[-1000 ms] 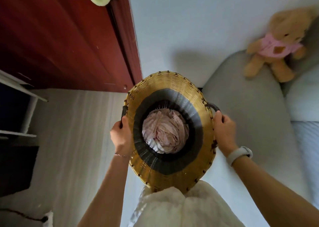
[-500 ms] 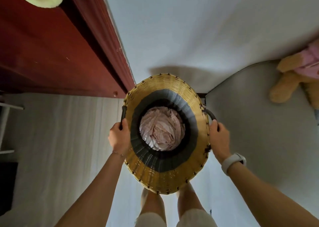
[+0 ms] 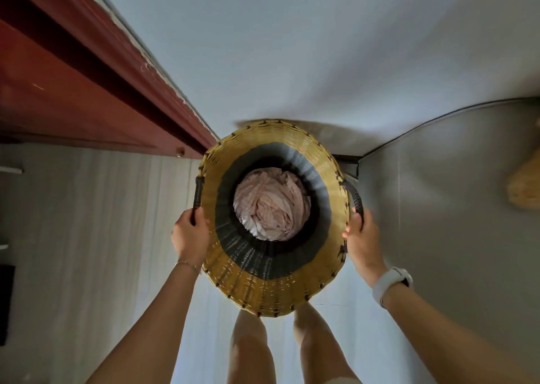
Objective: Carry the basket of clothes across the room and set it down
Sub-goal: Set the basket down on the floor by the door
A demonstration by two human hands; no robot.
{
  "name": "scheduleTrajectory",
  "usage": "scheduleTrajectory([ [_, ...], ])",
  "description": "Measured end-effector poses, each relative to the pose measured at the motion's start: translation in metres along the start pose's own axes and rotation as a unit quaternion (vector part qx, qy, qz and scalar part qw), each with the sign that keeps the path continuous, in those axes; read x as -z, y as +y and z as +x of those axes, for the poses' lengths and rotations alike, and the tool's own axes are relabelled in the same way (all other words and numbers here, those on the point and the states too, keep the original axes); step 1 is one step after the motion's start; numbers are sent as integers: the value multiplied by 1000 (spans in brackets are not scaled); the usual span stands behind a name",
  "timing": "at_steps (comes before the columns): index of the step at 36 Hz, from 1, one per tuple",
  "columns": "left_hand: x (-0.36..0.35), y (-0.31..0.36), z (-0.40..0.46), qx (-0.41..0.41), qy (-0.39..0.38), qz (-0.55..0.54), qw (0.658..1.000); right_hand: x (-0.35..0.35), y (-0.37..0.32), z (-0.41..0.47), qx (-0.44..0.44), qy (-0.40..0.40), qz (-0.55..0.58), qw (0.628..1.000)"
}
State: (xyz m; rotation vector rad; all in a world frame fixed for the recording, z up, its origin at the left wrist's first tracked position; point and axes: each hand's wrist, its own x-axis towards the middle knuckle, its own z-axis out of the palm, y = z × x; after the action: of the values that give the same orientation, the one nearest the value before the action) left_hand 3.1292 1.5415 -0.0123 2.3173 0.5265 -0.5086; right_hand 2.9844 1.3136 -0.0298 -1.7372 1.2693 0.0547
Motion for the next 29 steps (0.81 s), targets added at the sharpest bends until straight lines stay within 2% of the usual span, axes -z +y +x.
scheduleTrajectory([
  [7,9,2,-10,52,-47,-12,997,8,-19,9,9,22,-47,999],
  [11,6,-13,-28,97,-71,-14,993,13,-37,12,98,-8,-111,989],
  [15,2,-27,-32,101,-78,52,990,6,-53,36,151,-61,-194,968],
  [17,1,-25,-24,81,-67,92,990,3,-55,50,158,-52,-219,961],
  [21,-4,-5,10,-21,-53,137,989,4,-42,56,133,30,-227,964],
  [24,-24,13,35,-95,-85,173,977,1,-12,36,87,62,-203,973],
  [27,-51,22,60,-165,-125,229,951,-10,35,8,-35,50,-213,975],
  [29,-66,24,80,-180,-133,253,941,-19,64,-6,-127,44,-203,970],
])
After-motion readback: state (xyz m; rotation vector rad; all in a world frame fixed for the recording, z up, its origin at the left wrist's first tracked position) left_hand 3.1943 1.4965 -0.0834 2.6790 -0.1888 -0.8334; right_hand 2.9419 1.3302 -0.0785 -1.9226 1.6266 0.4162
